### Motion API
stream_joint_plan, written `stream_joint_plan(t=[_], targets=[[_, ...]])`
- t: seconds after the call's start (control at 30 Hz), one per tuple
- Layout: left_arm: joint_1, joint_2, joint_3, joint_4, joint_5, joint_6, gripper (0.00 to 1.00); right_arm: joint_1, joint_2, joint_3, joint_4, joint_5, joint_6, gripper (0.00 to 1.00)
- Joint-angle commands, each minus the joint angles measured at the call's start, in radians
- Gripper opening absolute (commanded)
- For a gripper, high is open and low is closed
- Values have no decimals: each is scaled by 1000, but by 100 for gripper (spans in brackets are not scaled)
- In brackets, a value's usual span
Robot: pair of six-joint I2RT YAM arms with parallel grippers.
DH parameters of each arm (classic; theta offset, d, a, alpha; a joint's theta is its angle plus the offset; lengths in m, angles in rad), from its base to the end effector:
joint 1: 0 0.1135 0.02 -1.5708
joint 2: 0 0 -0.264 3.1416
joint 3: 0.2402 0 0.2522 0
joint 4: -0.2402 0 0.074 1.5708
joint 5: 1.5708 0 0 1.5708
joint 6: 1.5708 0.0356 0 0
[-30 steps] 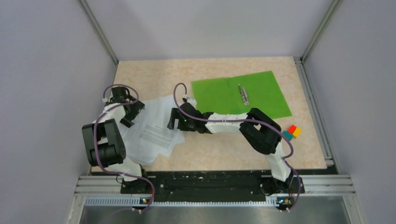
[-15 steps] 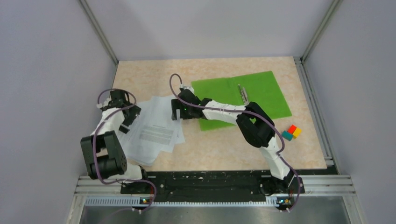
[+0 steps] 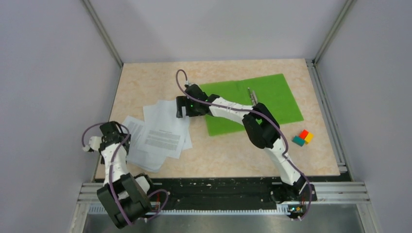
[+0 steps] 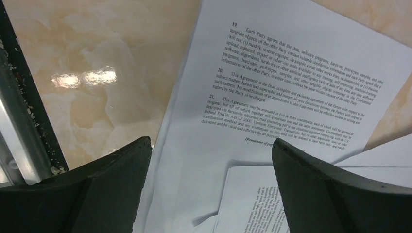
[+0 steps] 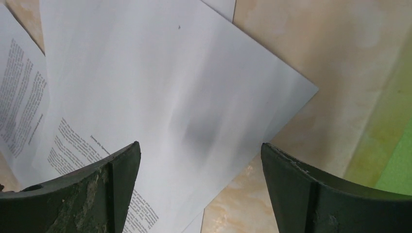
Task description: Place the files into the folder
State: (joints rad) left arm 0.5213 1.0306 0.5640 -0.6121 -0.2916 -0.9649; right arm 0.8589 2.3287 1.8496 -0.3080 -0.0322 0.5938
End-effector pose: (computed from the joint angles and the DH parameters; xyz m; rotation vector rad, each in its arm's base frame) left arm 0.1519 0.0990 0.1880 -1.8235 1.8434 0.2280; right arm 0.3414 0.3974 0.1679 -0.3446 2.4593 0.7114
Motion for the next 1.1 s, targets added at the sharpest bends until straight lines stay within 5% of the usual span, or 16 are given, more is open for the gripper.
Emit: stream_joint_plan(t=[0.0,0.2,0.63,1.07], targets=[[46,-41,-31,89,32,-7,98,-31,94,63,-87,-33,-23,93],[66,-34,-41,91,2,-9,98,-33,138,136,-99,-55,-35,94],[180,-4,-166,325,177,24,98,-35,195,198,-84,-124,-86,94],[119,346,51,345,406,205,99,-35,292,356,-91,-210,-113,94]])
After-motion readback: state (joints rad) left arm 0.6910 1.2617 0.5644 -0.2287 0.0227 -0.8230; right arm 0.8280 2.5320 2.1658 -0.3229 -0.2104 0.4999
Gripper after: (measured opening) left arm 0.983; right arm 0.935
